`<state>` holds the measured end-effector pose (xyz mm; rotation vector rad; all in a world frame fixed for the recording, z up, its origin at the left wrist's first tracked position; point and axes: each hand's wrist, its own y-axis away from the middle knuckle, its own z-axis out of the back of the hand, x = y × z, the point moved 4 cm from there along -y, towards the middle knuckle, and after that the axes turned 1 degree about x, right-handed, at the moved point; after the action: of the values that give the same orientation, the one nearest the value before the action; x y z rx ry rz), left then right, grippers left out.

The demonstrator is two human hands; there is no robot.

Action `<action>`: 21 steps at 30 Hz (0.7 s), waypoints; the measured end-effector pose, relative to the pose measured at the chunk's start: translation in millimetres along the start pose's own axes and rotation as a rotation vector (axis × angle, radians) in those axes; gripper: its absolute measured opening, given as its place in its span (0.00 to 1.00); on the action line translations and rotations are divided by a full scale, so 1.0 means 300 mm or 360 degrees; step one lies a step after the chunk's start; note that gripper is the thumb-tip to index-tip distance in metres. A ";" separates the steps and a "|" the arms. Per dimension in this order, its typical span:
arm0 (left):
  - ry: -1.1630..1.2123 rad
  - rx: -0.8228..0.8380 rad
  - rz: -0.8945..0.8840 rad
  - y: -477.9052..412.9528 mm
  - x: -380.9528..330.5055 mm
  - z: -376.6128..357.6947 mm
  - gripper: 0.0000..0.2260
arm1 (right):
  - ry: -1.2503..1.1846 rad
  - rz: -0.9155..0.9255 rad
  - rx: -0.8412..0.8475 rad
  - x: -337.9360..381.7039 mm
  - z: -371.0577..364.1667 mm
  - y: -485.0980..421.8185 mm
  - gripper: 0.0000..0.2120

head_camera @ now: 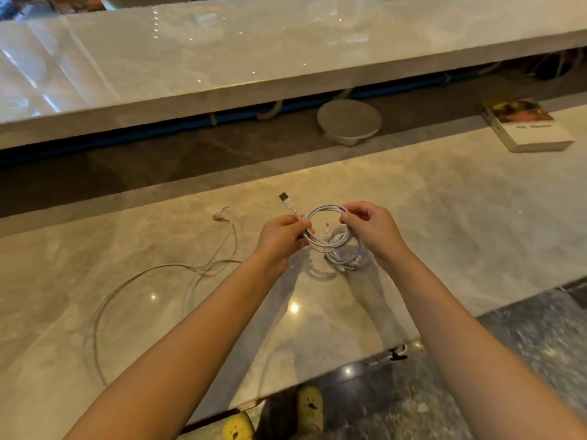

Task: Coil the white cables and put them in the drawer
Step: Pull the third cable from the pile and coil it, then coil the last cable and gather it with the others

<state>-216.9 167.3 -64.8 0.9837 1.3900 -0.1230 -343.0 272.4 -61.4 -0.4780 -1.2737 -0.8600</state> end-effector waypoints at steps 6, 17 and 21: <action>-0.0316 -0.0104 0.0000 -0.081 0.119 -0.123 0.07 | 0.0163 -0.0125 -0.0247 -0.145 0.111 -0.002 0.07; -0.1002 -0.0298 -0.0176 -0.138 0.145 -0.135 0.14 | 0.0274 -0.0028 -0.0335 -0.251 0.113 0.010 0.08; -0.0914 -0.0256 -0.0218 -0.137 0.143 -0.120 0.13 | 0.0221 0.0077 -0.0359 -0.233 0.114 0.006 0.07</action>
<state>-258.7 184.7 -117.5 0.6479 0.9180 -0.3611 -366.8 319.0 -119.1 -0.6148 -1.0393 -0.9840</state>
